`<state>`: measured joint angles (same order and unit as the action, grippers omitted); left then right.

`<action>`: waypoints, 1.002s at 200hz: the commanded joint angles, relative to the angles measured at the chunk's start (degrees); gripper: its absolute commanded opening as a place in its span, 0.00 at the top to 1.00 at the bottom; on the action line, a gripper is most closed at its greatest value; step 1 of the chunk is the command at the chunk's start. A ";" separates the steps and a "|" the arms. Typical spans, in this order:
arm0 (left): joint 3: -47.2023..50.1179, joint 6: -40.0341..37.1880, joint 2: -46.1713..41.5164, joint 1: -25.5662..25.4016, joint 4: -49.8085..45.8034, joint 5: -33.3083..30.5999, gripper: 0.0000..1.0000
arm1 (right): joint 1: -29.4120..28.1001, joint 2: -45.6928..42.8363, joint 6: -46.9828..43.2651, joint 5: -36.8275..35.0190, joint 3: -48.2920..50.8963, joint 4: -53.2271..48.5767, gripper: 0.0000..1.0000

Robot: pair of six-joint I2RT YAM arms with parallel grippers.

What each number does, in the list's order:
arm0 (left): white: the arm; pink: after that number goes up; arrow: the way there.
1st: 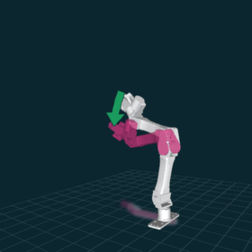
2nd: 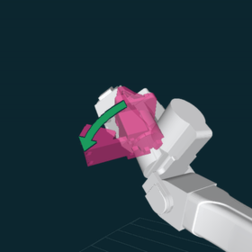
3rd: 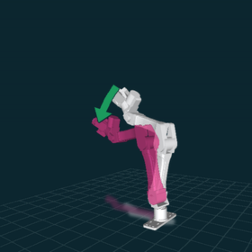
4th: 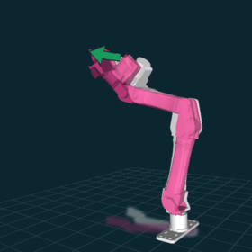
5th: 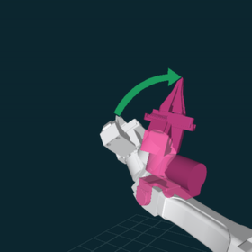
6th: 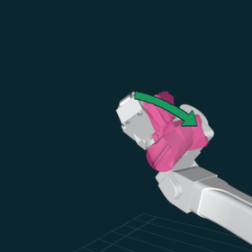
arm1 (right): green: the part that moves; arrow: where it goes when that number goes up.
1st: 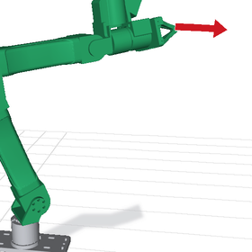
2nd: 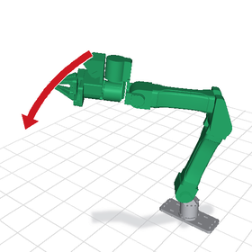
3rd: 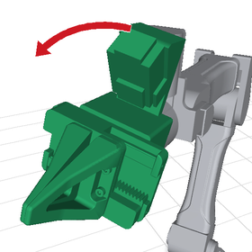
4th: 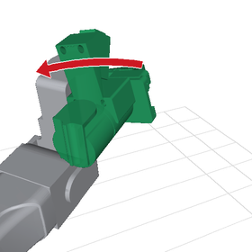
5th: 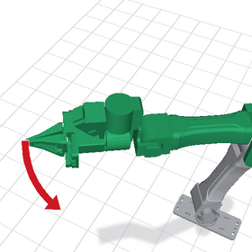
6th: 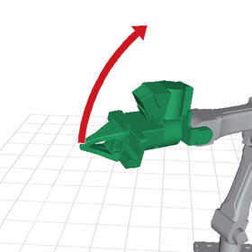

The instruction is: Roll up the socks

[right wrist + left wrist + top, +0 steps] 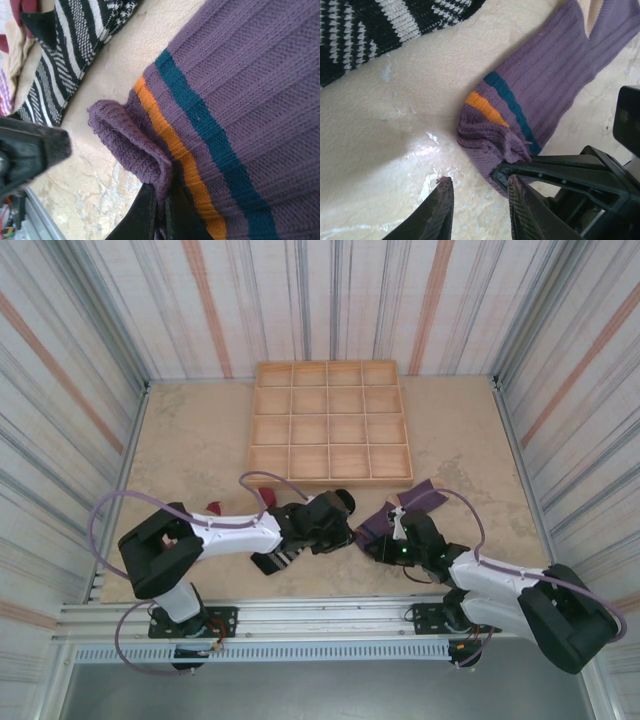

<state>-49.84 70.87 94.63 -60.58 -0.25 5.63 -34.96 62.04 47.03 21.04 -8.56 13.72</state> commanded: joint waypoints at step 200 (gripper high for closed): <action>0.29 2.52 8.95 0.92 9.13 -5.57 0.71 | 10.61 15.73 3.86 12.51 0.05 1.16 1.00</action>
<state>-48.95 72.99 101.23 -59.96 8.36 1.19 -25.26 75.20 49.34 36.34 -11.35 21.50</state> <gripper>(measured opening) 0.295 0.063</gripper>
